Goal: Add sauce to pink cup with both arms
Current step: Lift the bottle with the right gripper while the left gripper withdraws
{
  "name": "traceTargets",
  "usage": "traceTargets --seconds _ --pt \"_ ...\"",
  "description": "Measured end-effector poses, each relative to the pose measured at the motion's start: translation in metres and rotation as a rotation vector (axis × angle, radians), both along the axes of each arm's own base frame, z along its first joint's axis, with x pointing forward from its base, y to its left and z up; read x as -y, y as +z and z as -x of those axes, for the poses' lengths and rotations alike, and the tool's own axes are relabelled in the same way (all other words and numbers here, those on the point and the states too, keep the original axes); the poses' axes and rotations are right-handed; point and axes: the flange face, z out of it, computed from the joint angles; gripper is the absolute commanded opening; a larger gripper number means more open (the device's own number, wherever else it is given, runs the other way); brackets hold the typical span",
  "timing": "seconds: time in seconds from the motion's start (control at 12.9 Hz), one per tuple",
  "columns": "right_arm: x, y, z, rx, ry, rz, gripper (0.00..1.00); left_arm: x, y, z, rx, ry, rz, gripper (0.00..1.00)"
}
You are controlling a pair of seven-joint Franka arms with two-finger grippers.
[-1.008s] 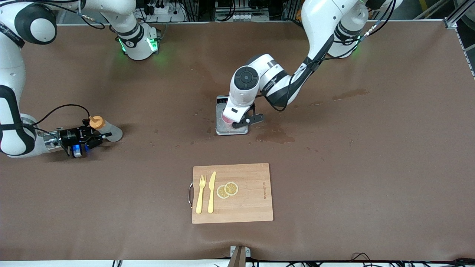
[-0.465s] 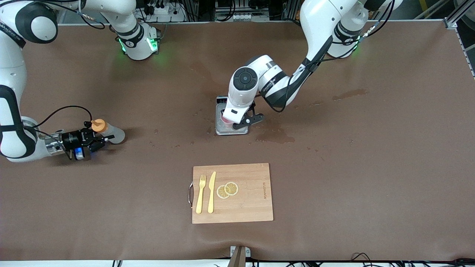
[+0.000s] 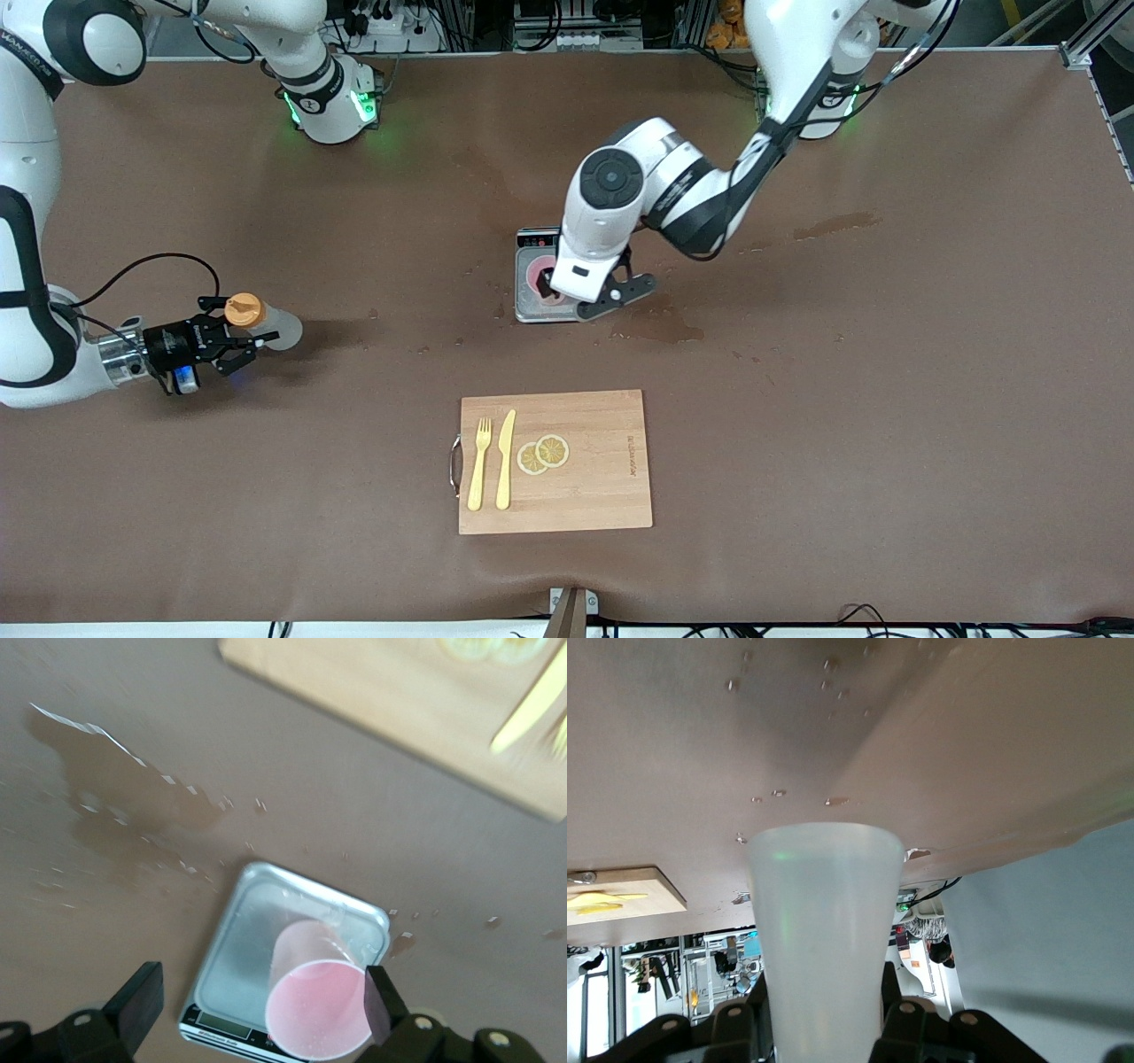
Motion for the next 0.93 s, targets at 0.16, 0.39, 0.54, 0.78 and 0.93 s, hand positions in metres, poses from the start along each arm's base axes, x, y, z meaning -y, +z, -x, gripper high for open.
traceTargets --seconds 0.16,0.39,0.54,0.78,0.93 --pt "-0.024 0.020 -0.012 -0.020 0.006 0.061 0.48 -0.044 0.058 -0.026 0.046 0.068 0.006 1.00" --pt "-0.064 0.065 -0.027 -0.043 0.013 0.167 0.48 -0.126 0.115 -0.066 0.105 0.103 0.007 1.00" --pt "-0.096 0.088 -0.035 -0.063 0.014 0.256 0.48 -0.182 0.127 -0.089 0.109 0.063 -0.015 1.00" --pt "-0.138 0.104 -0.040 -0.084 0.027 0.355 0.48 -0.264 0.141 -0.112 0.107 -0.068 -0.044 1.00" --pt "-0.156 0.106 -0.041 -0.111 0.016 0.411 0.48 -0.304 0.162 -0.112 0.107 -0.131 -0.060 1.00"
